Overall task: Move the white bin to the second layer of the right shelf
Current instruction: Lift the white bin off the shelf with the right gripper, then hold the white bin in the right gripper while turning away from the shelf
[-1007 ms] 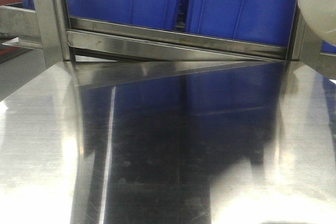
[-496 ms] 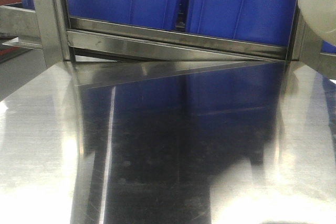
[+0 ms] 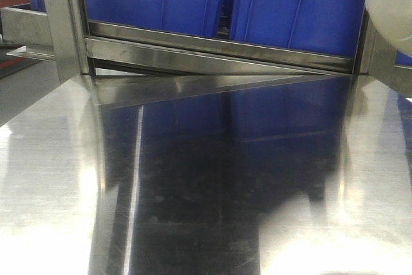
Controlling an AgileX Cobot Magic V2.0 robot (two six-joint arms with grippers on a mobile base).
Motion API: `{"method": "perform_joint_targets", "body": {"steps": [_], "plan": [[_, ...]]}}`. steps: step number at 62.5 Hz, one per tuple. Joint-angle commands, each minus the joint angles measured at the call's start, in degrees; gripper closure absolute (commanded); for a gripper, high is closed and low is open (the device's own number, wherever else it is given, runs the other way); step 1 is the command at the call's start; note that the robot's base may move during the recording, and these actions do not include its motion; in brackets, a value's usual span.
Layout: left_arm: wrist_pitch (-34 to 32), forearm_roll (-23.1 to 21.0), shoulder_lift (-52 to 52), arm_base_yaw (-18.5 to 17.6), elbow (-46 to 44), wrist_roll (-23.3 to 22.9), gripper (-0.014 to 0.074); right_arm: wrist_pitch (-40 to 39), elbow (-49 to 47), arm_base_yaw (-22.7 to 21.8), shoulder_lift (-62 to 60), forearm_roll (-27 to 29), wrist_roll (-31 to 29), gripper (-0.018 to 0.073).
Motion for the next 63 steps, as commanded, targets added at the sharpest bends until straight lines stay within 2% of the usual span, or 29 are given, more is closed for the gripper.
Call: {"method": "perform_joint_targets", "body": {"steps": [1,63], "plan": [[-5.0,-0.3,-0.8,-0.2,1.9,-0.4,0.0512,-6.4,-1.8,-0.4,0.0,0.1,0.0,0.0503],[-5.0,-0.3,-0.8,-0.2,1.9,-0.4,0.0512,-6.4,-1.8,-0.4,0.0,0.1,0.0,0.0503]]}}
